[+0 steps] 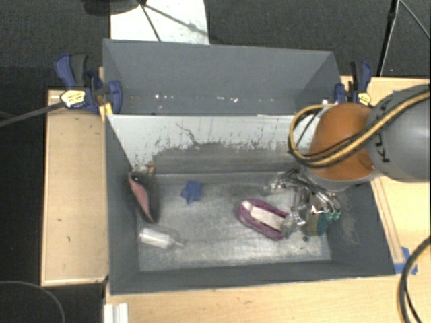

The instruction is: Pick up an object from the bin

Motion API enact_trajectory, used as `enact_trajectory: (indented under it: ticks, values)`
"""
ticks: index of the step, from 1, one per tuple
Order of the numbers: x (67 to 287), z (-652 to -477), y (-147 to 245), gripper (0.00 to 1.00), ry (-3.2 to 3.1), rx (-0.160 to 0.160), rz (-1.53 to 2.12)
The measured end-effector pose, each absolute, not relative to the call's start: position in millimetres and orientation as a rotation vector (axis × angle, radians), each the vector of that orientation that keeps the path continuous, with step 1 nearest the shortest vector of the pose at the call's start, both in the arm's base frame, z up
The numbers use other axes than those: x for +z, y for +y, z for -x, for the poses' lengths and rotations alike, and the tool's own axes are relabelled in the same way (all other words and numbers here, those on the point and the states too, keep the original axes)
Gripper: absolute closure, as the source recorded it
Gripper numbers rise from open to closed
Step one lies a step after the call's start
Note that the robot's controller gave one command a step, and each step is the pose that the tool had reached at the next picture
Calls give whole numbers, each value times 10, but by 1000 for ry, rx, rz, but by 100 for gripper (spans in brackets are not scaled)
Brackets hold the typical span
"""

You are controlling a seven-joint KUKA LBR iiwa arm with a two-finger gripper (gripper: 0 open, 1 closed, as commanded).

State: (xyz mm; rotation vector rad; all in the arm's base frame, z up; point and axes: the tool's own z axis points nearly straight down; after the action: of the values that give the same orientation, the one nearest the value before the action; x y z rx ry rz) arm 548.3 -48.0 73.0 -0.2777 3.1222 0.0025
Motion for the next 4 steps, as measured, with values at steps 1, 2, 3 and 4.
enact_trajectory:
  ticks: [1,2,3,4]
  values:
    - [812,-5129,-200,0,3139,2,120]
    - [785,-4990,33,0,3135,1,192]
    - [789,-4998,19,100,3133,-1,195]
    - [2501,-5057,-135,100,3124,-2,192]
